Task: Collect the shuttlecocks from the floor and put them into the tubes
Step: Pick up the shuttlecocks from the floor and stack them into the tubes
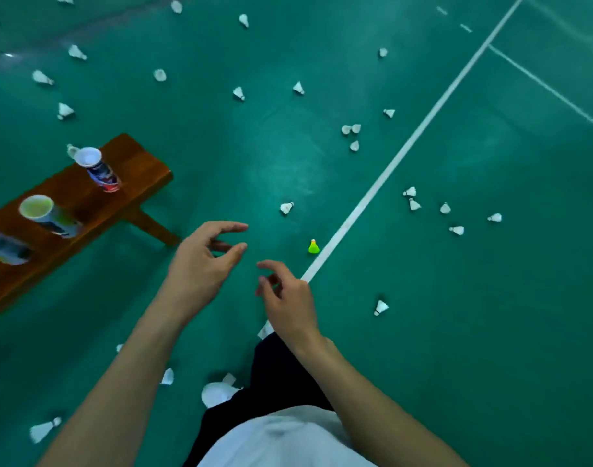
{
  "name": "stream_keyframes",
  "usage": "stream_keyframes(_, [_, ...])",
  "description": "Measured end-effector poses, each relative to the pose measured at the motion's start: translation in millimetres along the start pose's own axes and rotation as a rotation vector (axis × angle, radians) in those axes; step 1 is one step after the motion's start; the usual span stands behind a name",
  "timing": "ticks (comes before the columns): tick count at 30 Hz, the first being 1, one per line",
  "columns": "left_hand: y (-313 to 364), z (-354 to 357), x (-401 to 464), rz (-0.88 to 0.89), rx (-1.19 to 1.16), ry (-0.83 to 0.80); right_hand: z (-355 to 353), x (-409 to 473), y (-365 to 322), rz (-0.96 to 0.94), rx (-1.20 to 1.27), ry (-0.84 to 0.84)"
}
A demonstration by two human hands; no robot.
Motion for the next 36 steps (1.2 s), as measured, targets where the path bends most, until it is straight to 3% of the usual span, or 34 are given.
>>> stream_keyframes(5, [17,70,-5,0.023,0.005,-0.092,-56,-30,64,0.138,0.047,0.1])
stream_keyframes(13, [-31,160,-16,-0.173,0.085,-0.189,-177,-41,191,0.355,-0.004,0.315])
stream_keyframes(16, [-47,202,-12,-0.195,0.123,-0.179,-211,-29,230,0.336,-0.031,0.339])
stream_keyframes(20, [-89,262,-5,-0.248,0.131,-0.123,-234,8,280,0.278,-0.086,0.252])
stream_keyframes(24, [-179,331,4,-0.346,0.134,-0.081,-224,64,358,0.203,-0.183,0.094])
stream_keyframes(27, [-266,379,7,-0.482,0.171,-0.137,-192,105,424,0.15,-0.313,-0.05])
stream_keyframes(31, [-406,441,18,-0.512,0.366,-0.35,-122,162,545,0.171,-0.475,-0.207])
stream_keyframes(36, [-575,511,49,-0.373,0.701,-0.726,-12,227,688,0.24,-0.535,-0.333])
Point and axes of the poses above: each hand's wrist, its own x-axis towards the middle knuckle, its own z-axis out of the palm, y = z × x, the point moved 3 cm from there along x, towards the middle knuckle, and after that the axes turned 1 degree about y, right-handed, at the moved point
